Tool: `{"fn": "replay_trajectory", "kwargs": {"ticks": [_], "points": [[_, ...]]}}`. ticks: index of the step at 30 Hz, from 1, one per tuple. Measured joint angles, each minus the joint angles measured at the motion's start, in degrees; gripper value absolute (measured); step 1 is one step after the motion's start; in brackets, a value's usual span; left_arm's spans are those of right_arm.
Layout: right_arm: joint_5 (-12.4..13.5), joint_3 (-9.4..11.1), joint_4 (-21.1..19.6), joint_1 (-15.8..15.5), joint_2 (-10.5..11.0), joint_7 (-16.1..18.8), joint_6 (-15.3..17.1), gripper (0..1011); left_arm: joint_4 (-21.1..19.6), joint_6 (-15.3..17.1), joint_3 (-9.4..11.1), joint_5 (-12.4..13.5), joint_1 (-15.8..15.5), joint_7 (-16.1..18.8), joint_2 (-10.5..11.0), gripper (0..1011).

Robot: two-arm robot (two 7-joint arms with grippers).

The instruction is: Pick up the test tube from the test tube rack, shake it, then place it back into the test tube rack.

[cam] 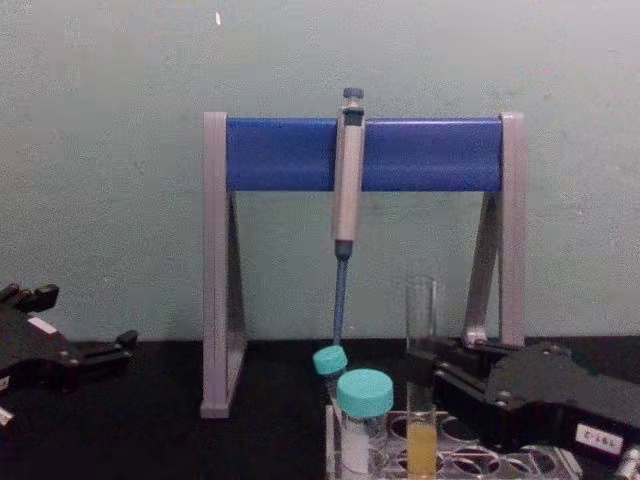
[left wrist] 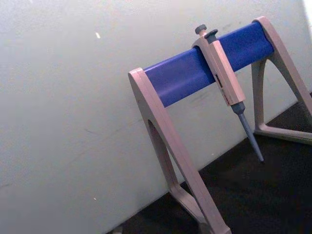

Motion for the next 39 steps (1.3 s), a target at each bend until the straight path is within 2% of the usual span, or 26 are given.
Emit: {"fn": "replay_trajectory", "kwargs": {"ticks": [8,11,16,17,19,26,28,29,30,35,39], "points": [[0.00,0.00,-0.03,-0.01,0.03,0.01,0.06,221,0.00,0.00,0.00,0.00,0.00,0.00,0.00,1001],[-0.07,-0.01,-0.01,-0.02,0.06,0.03,0.21,285,0.00,0.00,0.00,0.00,0.00,0.00,0.00,1001],[-0.05,-0.02,-0.01,-0.02,0.06,0.05,0.20,462,0.00,0.00,0.00,0.00,0.00,0.00,0.00,1001],[-0.05,-0.01,-0.01,-0.02,0.06,0.05,0.20,462,0.00,0.00,0.00,0.00,0.00,0.00,0.00,1001],[-0.05,-0.01,-0.02,-0.01,0.06,0.06,0.19,563,0.00,0.00,0.00,0.00,0.00,0.00,0.00,1001],[-0.01,0.00,-0.03,0.00,0.07,0.09,0.16,736,0.00,0.00,0.00,0.00,0.00,0.00,0.00,1001],[0.00,0.00,-0.03,0.00,0.06,0.11,0.15,837,0.00,0.00,0.00,0.00,0.00,0.00,0.00,1001],[0.01,0.00,-0.03,0.00,0.06,0.11,0.14,837,0.00,0.00,0.00,0.00,0.00,0.00,0.00,1001],[0.01,0.00,-0.03,0.00,0.07,0.11,0.14,889,0.00,0.00,0.00,0.00,0.00,0.00,0.00,1001],[0.02,0.00,-0.03,0.00,0.07,0.11,0.11,1000,0.00,0.00,0.00,0.00,0.00,0.00,0.00,1001],[0.04,0.00,-0.03,0.00,0.06,0.11,0.09,1000,0.00,0.00,0.00,0.00,0.00,0.00,0.00,1001]]}}
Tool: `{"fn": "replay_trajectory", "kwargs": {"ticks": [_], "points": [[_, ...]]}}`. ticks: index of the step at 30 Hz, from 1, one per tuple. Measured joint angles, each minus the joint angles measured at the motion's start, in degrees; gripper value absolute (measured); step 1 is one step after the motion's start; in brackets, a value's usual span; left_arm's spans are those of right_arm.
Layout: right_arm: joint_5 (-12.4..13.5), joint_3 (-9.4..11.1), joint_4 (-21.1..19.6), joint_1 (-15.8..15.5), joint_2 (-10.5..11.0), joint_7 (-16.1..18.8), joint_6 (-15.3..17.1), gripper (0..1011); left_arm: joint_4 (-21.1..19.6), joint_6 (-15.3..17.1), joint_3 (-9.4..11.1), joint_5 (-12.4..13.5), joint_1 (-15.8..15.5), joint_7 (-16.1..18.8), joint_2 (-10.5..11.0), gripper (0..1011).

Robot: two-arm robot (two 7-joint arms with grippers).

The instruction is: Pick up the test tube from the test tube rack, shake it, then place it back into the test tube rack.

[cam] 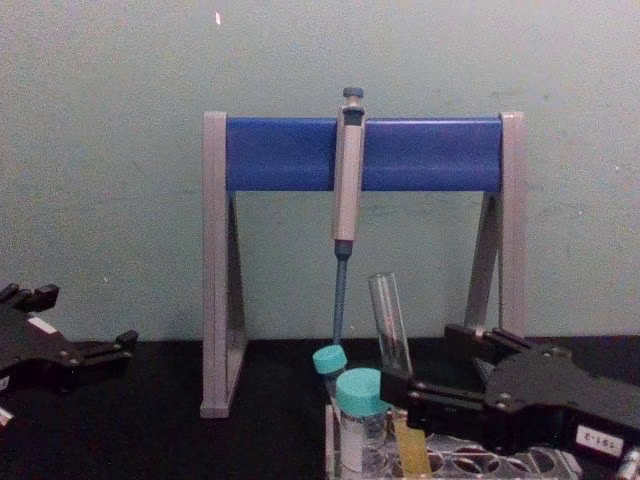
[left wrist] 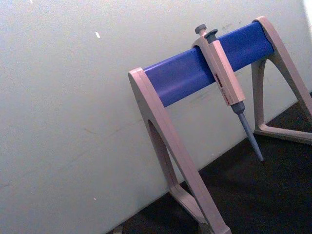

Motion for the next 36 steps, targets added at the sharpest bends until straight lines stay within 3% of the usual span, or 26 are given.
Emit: {"fn": "replay_trajectory", "kwargs": {"ticks": [5,11,15,19,21,22,26,32,36], "points": [[0.04,0.04,-0.03,0.00,0.01,0.03,-0.07,1000,0.00,0.00,0.00,0.00,0.00,0.00,0.00,1001],[0.83,1.72,-3.41,-0.62,0.75,0.21,-2.10,1000,0.00,0.00,0.00,0.00,0.00,0.00,0.00,1001],[2.13,4.54,-6.64,-1.91,1.04,-0.76,-4.60,1000,0.00,0.00,0.00,0.00,0.00,0.01,0.00,1001],[2.08,8.74,-8.89,-3.85,0.47,-4.93,-7.10,1000,0.00,0.00,0.00,0.00,0.00,0.00,0.00,1001],[0.87,10.19,-9.12,-4.55,-0.16,-7.81,-7.36,1000,0.00,0.00,0.00,0.00,0.00,0.00,0.00,1001],[-0.83,11.39,-9.18,-5.24,-0.88,-11.07,-7.30,1000,0.00,0.00,0.00,0.00,0.00,0.00,0.00,1001],[-5.48,13.66,-8.54,-6.64,-2.84,-18.84,-5.77,1000,0.00,0.00,0.00,0.00,0.00,0.00,0.00,1001],[-12.41,14.11,-4.95,-7.26,-5.52,-26.31,-3.59,1000,0.00,0.00,0.00,0.00,0.00,0.00,0.00,1001],[-15.26,13.60,-2.22,-6.99,-6.95,-28.55,-2.11,1000,0.00,0.00,0.00,0.00,0.00,0.00,0.00,1001]]}}
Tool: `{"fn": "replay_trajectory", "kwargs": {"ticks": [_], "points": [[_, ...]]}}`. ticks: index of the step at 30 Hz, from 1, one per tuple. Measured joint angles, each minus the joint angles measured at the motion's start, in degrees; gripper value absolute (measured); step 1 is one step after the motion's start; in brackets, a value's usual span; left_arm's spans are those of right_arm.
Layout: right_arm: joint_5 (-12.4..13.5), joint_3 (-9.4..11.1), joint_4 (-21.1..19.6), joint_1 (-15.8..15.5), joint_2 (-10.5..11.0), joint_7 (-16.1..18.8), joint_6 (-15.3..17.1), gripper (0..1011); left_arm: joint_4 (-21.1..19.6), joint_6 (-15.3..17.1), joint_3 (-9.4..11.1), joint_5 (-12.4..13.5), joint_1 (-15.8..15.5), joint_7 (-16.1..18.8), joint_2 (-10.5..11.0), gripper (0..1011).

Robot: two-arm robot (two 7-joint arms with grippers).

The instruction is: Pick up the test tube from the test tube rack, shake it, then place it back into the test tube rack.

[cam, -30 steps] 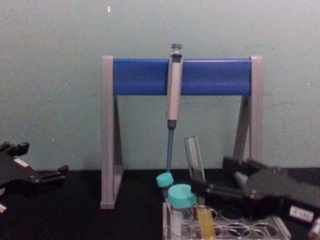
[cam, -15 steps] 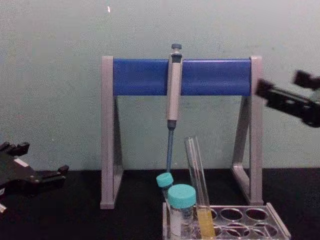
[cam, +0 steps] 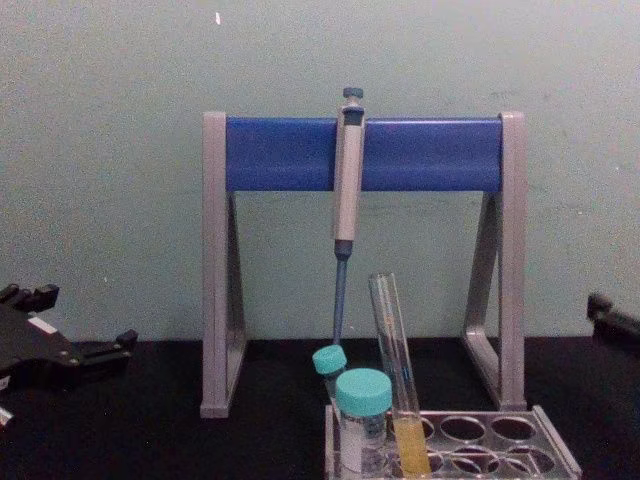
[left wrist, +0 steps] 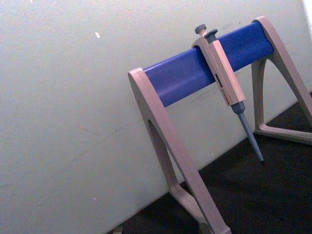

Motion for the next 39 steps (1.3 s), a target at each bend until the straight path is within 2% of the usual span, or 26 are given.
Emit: {"fn": "replay_trajectory", "kwargs": {"ticks": [5,15,39], "points": [[-1.74,-0.67,2.92,0.55,-0.99,-0.06,1.88,1000,0.00,0.00,0.00,0.00,0.00,0.00,0.00,1001],[-2.74,-0.87,5.40,1.05,-1.82,2.37,5.21,1000,0.00,0.00,0.00,0.00,0.00,0.00,0.00,1001],[-2.78,-0.81,5.36,1.04,-1.78,2.42,5.20,1000,0.00,0.00,0.00,0.00,0.00,0.00,0.00,1001]]}}
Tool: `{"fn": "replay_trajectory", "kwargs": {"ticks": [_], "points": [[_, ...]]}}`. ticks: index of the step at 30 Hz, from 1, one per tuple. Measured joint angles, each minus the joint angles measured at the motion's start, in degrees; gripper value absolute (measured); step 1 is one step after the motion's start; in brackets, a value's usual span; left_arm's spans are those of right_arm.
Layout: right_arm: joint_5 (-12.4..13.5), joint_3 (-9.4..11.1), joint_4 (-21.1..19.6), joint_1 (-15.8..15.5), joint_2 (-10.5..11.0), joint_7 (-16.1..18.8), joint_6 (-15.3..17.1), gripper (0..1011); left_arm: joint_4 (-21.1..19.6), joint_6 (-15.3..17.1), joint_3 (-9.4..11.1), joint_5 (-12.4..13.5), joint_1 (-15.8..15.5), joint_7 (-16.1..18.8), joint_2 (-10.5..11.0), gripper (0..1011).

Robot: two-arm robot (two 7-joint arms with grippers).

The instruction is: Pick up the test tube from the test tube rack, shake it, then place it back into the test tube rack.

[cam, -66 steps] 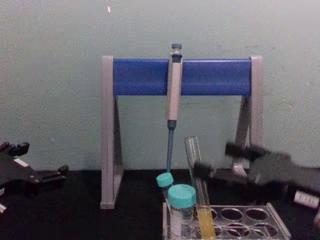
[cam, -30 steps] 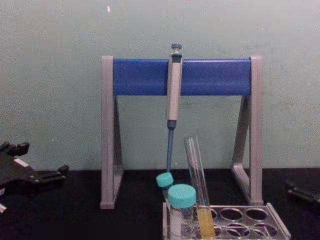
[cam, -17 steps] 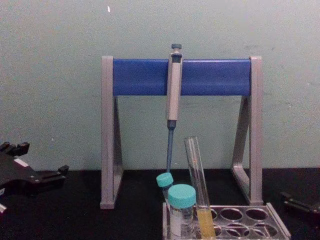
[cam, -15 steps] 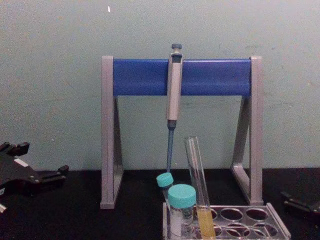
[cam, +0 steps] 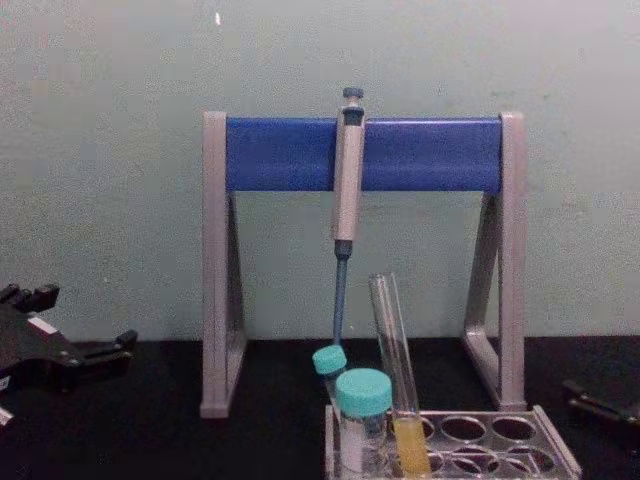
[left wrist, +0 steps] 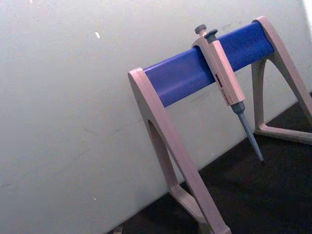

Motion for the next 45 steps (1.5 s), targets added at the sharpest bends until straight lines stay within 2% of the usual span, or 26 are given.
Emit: {"fn": "replay_trajectory", "kwargs": {"ticks": [45], "points": [[0.06,0.00,-0.08,0.00,0.05,-0.08,-0.10,1000,0.00,0.00,0.00,0.00,0.00,0.00,0.00,1001]]}}
